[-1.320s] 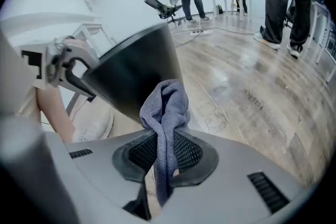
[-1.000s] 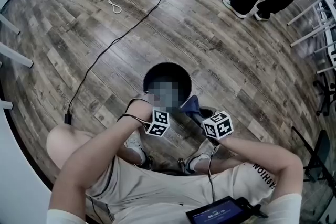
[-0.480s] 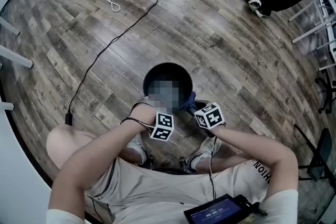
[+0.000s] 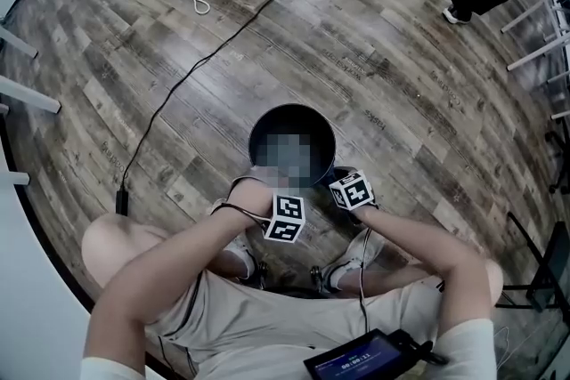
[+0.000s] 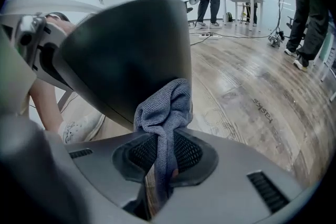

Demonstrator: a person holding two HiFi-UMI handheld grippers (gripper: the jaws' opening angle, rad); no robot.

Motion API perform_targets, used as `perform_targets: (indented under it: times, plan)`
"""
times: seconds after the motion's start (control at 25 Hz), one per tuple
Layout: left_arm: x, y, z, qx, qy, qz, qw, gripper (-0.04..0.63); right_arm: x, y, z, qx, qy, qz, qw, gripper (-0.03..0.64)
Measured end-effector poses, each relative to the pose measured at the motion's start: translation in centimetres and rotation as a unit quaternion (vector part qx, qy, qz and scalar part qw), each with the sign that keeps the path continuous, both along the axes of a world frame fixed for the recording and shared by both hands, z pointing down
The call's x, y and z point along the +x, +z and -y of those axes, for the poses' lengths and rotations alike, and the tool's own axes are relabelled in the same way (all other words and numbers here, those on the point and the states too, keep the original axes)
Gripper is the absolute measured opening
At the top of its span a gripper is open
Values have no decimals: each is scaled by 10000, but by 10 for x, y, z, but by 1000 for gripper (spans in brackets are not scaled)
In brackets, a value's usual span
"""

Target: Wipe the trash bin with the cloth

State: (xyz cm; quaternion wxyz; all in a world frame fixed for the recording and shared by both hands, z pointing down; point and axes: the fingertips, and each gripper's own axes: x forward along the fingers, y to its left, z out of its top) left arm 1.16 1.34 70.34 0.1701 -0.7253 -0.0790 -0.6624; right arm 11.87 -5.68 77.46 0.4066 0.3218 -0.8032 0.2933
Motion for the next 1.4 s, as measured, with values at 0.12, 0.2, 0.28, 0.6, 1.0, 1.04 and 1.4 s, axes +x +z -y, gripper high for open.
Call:
perform_targets:
  times: [0.12, 0.2, 0.28, 0.6, 1.0, 1.04, 1.4]
  plan:
    - [2, -1, 1, -4, -103, -29, 9999, 38, 2, 24, 6, -15, -22, -86, 10000, 64]
    - [5, -1, 1, -23, -193, -37, 9998, 38, 3, 38, 8, -54, -38, -145, 9999, 64]
    - [7, -1, 0, -56, -277, -40, 9996, 38, 4, 52, 9, -154, -29, -144, 9998, 64]
    - [13, -1, 4, -3, -480, -113, 9988, 39, 3, 104, 6, -572, -356, -339, 9972, 64]
    - [24, -33, 13, -171, -469, -1122, 9924, 207, 21, 11, -20, -881, -459, -373, 9943, 64]
    - [19, -33, 14, -257, -438, -1043, 9933, 235, 23, -9, -26, -817, -483, -332, 9949, 64]
    - [-32, 15, 6, 358, 803, 288, 9957, 272, 15, -146, -50, 142, -357, 61, 9992, 64]
